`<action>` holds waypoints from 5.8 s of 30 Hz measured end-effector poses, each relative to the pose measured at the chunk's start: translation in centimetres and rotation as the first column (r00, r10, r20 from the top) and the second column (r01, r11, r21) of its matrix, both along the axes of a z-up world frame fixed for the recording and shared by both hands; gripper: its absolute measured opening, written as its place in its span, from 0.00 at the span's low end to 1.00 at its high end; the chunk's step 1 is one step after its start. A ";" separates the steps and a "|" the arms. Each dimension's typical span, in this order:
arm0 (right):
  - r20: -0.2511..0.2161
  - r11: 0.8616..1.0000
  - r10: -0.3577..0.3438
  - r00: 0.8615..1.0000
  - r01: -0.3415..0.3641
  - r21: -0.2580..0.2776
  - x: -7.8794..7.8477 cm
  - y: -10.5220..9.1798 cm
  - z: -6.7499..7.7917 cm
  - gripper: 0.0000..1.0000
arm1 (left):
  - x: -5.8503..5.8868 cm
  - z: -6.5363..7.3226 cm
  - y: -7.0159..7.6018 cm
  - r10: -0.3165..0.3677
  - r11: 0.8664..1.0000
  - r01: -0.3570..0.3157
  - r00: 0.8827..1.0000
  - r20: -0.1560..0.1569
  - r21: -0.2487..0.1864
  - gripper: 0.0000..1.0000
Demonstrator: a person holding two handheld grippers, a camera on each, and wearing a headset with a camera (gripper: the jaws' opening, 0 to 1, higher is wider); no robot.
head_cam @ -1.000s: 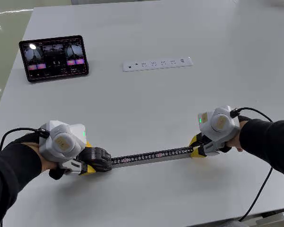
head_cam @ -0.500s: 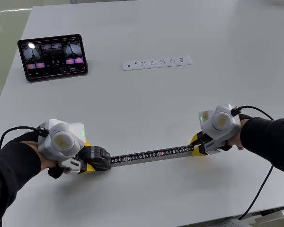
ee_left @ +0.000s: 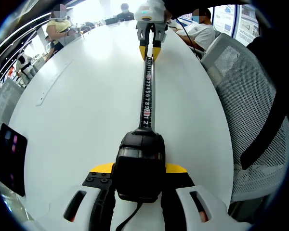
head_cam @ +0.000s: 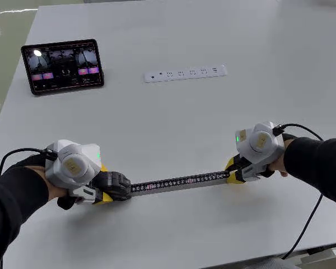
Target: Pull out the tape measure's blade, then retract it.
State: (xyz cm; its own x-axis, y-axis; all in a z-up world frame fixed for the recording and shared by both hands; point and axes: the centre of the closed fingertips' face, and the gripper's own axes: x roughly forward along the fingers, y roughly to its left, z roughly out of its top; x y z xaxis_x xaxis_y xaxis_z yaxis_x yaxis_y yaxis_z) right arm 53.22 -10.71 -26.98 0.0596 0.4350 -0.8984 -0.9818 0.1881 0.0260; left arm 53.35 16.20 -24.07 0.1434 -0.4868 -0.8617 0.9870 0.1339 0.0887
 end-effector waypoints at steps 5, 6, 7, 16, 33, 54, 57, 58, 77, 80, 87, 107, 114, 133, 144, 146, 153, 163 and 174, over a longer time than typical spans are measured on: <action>0.007 0.999 0.023 1.000 -0.022 -0.034 -0.1 0.1 0.0 0.11 | 0.0 0.2 0.1 -0.001 1.000 0.001 1.000 -0.009 -0.017 0.32; 0.007 0.999 0.025 1.000 -0.025 -0.041 -0.1 0.1 0.0 0.11 | 0.1 0.1 0.0 -0.003 1.000 0.003 1.000 -0.013 -0.020 0.32; 0.009 0.998 0.031 0.999 -0.030 -0.050 -0.1 0.1 0.0 0.11 | 0.1 0.1 0.0 -0.010 1.000 0.010 1.000 -0.012 -0.019 0.32; 0.004 0.997 0.031 1.000 -0.030 -0.069 0.1 0.0 0.0 0.11 | 0.1 0.0 -0.1 -0.017 1.000 0.017 0.999 -0.029 0.006 0.32; 0.020 0.991 0.070 0.997 -0.067 -0.116 0.0 -0.2 -0.1 0.12 | 0.1 1.0 0.0 -0.004 1.000 0.005 0.999 -0.036 0.018 0.36; 0.049 0.997 0.023 0.999 -0.019 -0.075 0.6 0.3 2.0 0.21 | 0.3 2.6 0.5 0.117 0.992 -0.121 0.990 -0.081 -0.047 0.53; 0.048 0.998 0.010 0.999 -0.007 -0.069 0.5 0.2 2.1 0.23 | 0.3 2.4 0.8 0.127 0.990 -0.132 0.988 -0.088 -0.046 0.55; 0.048 0.998 0.005 0.999 -0.002 -0.067 0.5 0.2 2.1 0.24 | 0.2 2.3 0.9 0.132 0.990 -0.137 0.987 -0.091 -0.046 0.56; 0.040 0.986 -0.167 0.985 0.166 0.026 0.0 -0.2 3.4 0.41 | 0.4 3.1 1.2 0.271 0.950 -0.287 0.954 -0.127 -0.126 0.76; 0.043 0.978 -0.207 0.977 0.205 0.047 0.0 -0.5 3.5 0.44 | 0.2 3.1 1.5 0.305 0.935 -0.325 0.941 -0.145 -0.139 0.78; 0.039 0.954 -0.289 0.957 0.284 0.097 -0.8 -1.2 3.6 0.49 | 0.4 3.5 2.2 0.386 0.894 -0.409 0.911 -0.147 -0.184 0.82; 0.083 0.863 -0.480 0.873 0.454 0.222 -2.3 -3.6 4.9 0.69 | -0.4 4.0 4.1 0.550 0.765 -0.581 0.814 -0.187 -0.278 0.97; 0.106 0.844 -0.514 0.851 0.481 0.237 -3.4 -4.7 5.0 0.78 | -1.3 3.2 5.4 0.586 0.742 -0.610 0.792 -0.172 -0.278 0.98; 0.086 0.802 -0.565 0.821 0.521 0.293 -6.0 -7.8 5.3 0.99 | -3.0 3.7 7.9 0.621 0.727 -0.605 0.781 -0.066 -0.324 0.99; 0.098 0.809 -0.561 0.822 0.519 0.277 -7.3 -10.0 5.1 0.99 | -4.4 3.9 9.3 0.628 0.710 -0.607 0.775 -0.069 -0.355 0.99; 0.098 0.808 -0.564 0.820 0.524 0.270 -7.4 -10.3 5.0 0.99 | -4.5 3.9 9.3 0.628 0.710 -0.607 0.775 -0.070 -0.356 0.99; 0.101 0.813 -0.559 0.823 0.520 0.262 -7.8 -10.5 5.1 0.99 | -4.9 3.7 9.5 0.624 0.718 -0.605 0.778 -0.066 -0.343 0.99; 0.100 0.815 -0.558 0.824 0.521 0.253 -8.2 -10.6 5.2 0.99 | -5.1 3.8 9.6 0.618 0.729 -0.594 0.785 -0.045 -0.339 0.99; 0.098 0.815 -0.557 0.824 0.521 0.252 -8.4 -10.1 5.6 0.99 | -5.0 4.1 9.2 0.622 0.721 -0.597 0.781 -0.050 -0.352 0.99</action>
State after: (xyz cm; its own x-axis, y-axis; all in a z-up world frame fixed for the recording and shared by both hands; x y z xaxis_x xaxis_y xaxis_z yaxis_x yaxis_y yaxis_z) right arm 44.80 -20.84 -21.37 0.4739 0.4618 -0.7497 -0.7171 0.6965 -0.0242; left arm 48.40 25.40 -19.95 0.5604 -0.5245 -0.6410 0.6748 0.7379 -0.0138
